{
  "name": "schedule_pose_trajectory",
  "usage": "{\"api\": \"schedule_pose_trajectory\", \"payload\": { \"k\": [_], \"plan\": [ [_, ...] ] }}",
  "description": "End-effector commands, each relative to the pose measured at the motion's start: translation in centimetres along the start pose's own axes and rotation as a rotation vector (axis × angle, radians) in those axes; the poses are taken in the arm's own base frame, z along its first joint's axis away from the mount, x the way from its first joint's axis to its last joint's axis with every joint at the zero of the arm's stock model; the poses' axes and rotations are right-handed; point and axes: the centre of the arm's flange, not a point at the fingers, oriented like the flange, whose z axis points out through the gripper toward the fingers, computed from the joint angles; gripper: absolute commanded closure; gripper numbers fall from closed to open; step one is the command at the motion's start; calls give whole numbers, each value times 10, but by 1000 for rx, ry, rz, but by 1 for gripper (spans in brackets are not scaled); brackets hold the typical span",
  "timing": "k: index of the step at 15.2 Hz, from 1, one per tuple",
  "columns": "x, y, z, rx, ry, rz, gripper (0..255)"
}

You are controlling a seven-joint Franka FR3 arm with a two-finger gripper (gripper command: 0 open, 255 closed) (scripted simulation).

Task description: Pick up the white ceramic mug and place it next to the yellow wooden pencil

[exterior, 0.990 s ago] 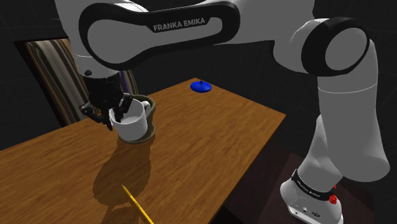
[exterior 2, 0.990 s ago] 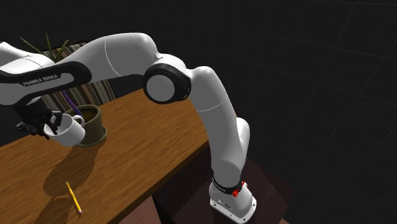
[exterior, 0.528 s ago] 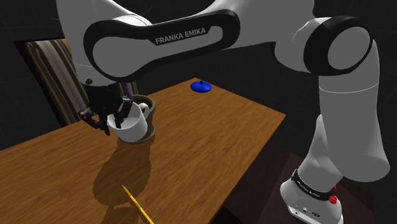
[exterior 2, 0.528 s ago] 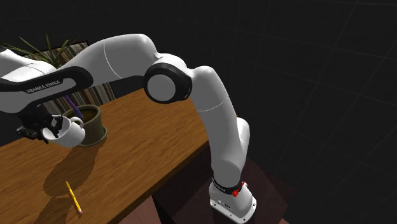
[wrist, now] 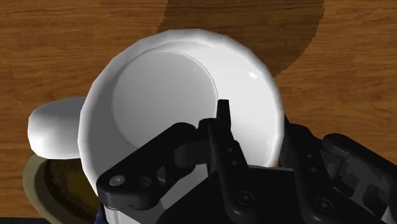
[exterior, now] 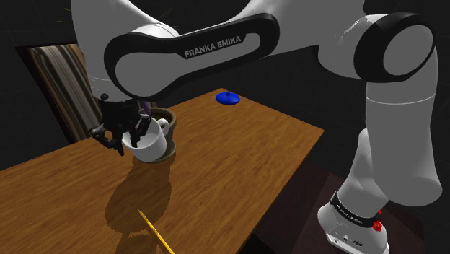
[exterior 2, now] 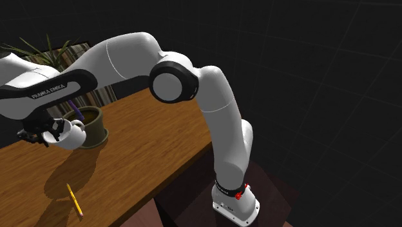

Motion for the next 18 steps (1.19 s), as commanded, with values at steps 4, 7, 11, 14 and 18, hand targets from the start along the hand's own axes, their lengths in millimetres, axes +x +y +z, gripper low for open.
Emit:
{"api": "schedule_pose_trajectory", "payload": {
  "k": [4,7,11,14,18],
  "plan": [
    [10,16,92,-55,-75,15,255],
    [10,16,92,-55,-75,15,255],
    [10,16,92,-55,-75,15,255],
    [5,20,76,-52,-76,14,0],
    [11,16,79,-55,-75,15,0]
  ]
}}
